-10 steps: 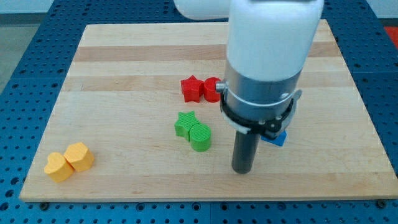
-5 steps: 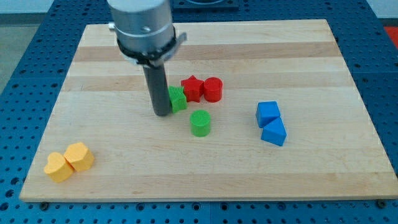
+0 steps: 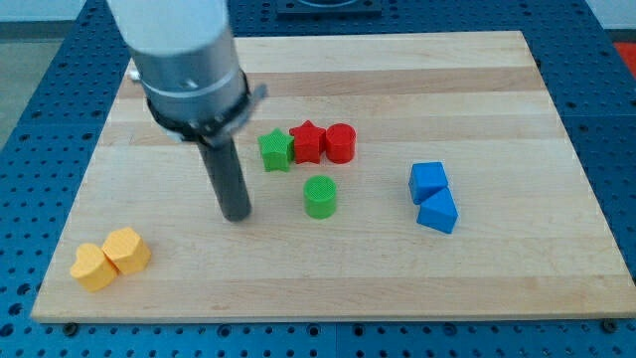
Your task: Push the green star towards the top center of the board
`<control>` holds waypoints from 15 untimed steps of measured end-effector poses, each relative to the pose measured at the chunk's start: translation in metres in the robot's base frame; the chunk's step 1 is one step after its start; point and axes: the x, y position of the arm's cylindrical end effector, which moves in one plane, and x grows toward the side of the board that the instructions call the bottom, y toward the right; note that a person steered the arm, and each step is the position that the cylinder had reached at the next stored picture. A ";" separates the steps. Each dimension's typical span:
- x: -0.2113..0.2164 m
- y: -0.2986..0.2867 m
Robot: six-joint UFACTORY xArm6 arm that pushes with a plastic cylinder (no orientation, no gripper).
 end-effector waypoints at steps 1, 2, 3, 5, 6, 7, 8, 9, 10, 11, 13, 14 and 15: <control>-0.020 0.009; -0.063 0.012; -0.073 0.009; -0.214 0.010; -0.275 0.010; -0.289 0.010; -0.263 -0.012; -0.164 -0.025; -0.119 -0.023; -0.074 -0.005; -0.112 0.010; -0.166 0.016; -0.210 0.029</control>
